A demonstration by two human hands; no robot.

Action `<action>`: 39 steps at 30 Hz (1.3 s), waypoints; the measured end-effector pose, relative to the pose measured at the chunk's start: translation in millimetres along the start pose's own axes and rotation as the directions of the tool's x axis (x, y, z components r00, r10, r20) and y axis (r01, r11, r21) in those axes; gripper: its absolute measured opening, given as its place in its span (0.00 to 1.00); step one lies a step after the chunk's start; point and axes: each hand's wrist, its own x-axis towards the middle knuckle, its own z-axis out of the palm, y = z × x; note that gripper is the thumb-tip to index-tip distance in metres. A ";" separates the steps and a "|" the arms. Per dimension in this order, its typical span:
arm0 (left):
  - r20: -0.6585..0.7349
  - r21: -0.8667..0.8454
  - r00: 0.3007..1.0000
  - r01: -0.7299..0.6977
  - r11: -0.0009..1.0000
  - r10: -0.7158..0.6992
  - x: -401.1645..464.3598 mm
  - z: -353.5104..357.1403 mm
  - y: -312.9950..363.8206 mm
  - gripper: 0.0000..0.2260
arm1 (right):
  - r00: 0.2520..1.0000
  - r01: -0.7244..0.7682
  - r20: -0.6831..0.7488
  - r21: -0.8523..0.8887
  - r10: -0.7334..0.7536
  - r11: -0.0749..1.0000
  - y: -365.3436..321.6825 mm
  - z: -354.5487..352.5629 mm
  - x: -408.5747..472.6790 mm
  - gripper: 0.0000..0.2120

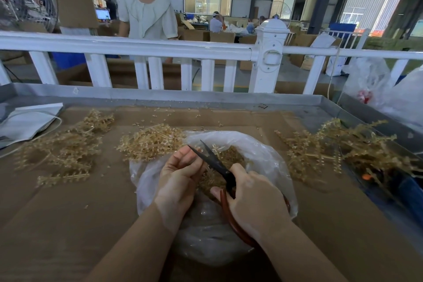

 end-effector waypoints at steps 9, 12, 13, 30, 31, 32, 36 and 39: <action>0.027 0.072 1.000 -0.018 0.997 0.016 2.0 -2.2 -2.2 0.16 | 0.998 0.047 0.031 0.040 -0.048 0.998 -0.7 -3.3 2.2 0.17; 0.049 0.079 0.999 -0.011 0.997 0.007 1.7 -3.6 -3.1 0.15 | 0.998 0.033 0.048 0.064 -0.036 0.997 -2.6 -3.2 3.6 0.16; 0.053 0.077 0.999 -0.009 0.997 0.005 2.0 -4.2 -3.2 0.15 | 0.998 0.029 0.054 0.069 -0.032 0.997 -3.1 -2.9 4.0 0.16; 0.035 0.141 0.998 -0.057 0.988 0.053 1.9 -5.7 -6.6 0.16 | 0.996 0.011 0.086 0.099 -0.020 0.995 1.4 -5.3 3.9 0.16; 0.035 0.137 0.998 -0.058 0.989 0.054 1.6 -5.6 -6.4 0.16 | 0.996 0.013 0.087 0.104 -0.022 0.995 1.4 -5.1 3.6 0.16; 0.033 0.128 0.998 -0.060 0.990 0.056 1.3 -5.5 -6.5 0.15 | 0.996 0.015 0.086 0.108 -0.024 0.994 1.6 -5.0 3.4 0.16; 0.001 0.103 0.997 -0.075 0.992 0.076 1.4 -3.7 -6.9 0.12 | 0.997 0.032 0.060 0.089 -0.038 0.995 1.3 -3.5 1.4 0.16; -0.001 0.094 0.996 -0.087 0.992 0.088 1.5 -2.2 -7.1 0.12 | 0.998 0.026 0.046 0.071 -0.029 0.997 1.3 -0.9 -0.1 0.17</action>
